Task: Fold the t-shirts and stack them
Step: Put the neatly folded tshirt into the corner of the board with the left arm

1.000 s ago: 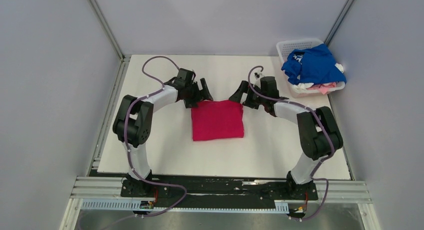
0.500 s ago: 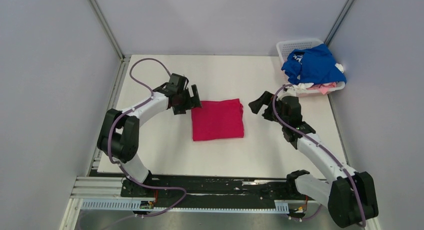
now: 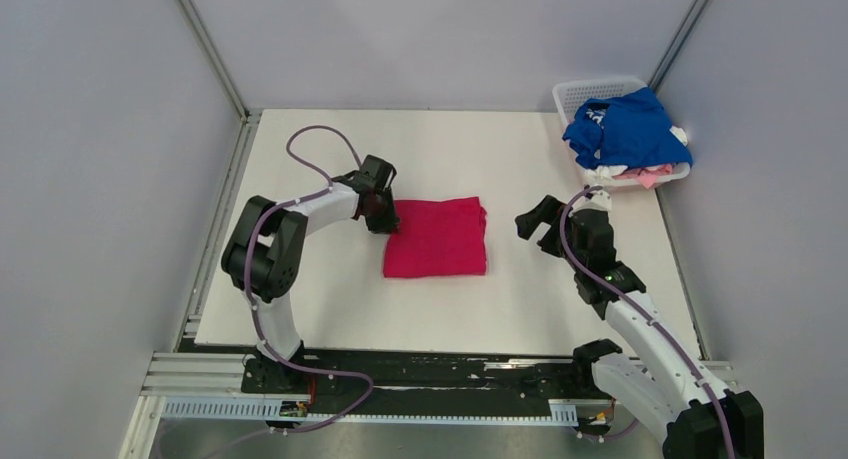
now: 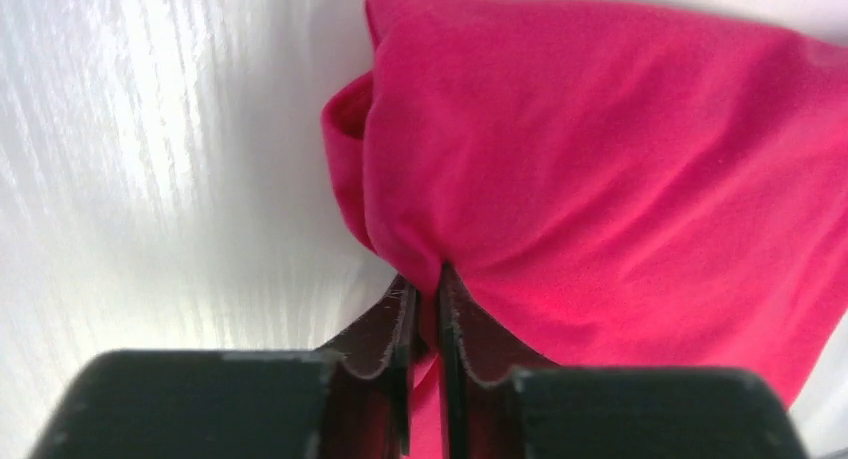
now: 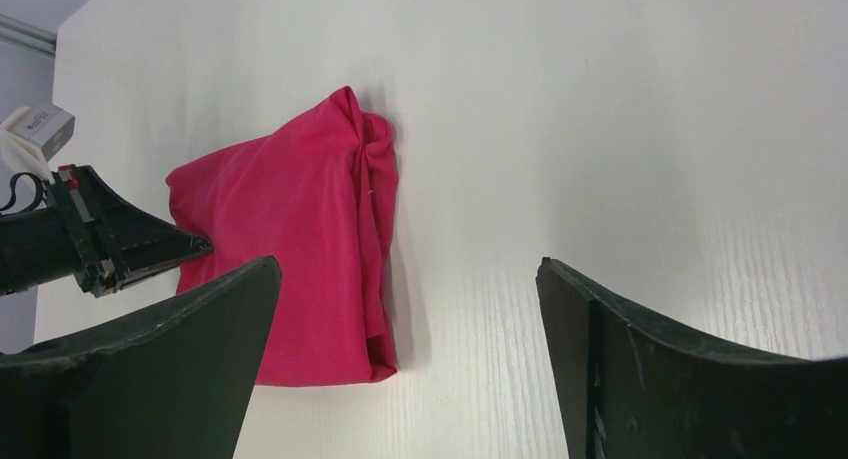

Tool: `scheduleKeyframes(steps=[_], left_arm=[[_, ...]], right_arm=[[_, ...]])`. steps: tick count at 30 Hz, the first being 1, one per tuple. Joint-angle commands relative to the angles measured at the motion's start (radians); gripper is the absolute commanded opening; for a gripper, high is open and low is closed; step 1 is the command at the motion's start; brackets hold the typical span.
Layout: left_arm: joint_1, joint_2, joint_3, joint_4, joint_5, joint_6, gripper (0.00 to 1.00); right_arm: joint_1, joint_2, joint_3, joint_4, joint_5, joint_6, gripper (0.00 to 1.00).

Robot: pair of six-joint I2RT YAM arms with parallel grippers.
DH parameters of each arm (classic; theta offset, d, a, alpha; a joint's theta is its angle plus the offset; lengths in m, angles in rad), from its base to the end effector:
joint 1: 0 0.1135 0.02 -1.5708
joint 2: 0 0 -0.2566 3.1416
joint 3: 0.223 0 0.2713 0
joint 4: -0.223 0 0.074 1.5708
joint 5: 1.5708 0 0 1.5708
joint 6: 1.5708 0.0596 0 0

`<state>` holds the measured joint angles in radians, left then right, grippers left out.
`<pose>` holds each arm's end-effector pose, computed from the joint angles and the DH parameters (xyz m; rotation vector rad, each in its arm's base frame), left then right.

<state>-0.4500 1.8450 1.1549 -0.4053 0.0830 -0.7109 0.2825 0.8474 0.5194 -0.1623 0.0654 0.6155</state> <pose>0.3515 -0.1753 0.1197 -0.3305 2.7323 -0.4612 0.2294 0.0625 0.2146 0.3878 2.0597 0.4838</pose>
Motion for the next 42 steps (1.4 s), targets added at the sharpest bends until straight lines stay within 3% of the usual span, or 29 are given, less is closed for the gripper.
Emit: scheduleKeyframes(steps=[1,2,8,13,16,31,42], left_arm=[[-0.02,0.07,0.057,-0.05,-0.17,-0.001,0.07],[-0.021,0.086,0.09,-0.065,-0.199,0.0,0.0],[-0.01,0.194,0.343,-0.271,-0.6,0.07,0.0],[0.056,0.304,0.57,-0.42,-0.762,0.145,0.0],[0.109,0.36,0.692,-0.429,-0.85,0.211,0.0],[0.381,0.695,1.255,-0.255,-0.856,0.57,0.0],[0.437,0.796,1.357,0.004,-0.933,0.73,0.01]], right_arm=[[-0.003,-0.026,-0.013,-0.009,0.033,-0.017,1.0],[-0.004,-0.028,-0.015,-0.01,0.035,-0.021,1.0],[-0.005,-0.045,-0.031,-0.001,0.09,-0.033,1.0],[-0.004,-0.043,-0.03,0.01,0.108,-0.057,1.0],[-0.003,-0.034,-0.041,0.021,0.127,-0.063,1.0],[-0.005,-0.001,-0.092,0.05,0.293,-0.137,1.0],[-0.004,0.031,-0.098,0.098,0.333,-0.194,1.0]])
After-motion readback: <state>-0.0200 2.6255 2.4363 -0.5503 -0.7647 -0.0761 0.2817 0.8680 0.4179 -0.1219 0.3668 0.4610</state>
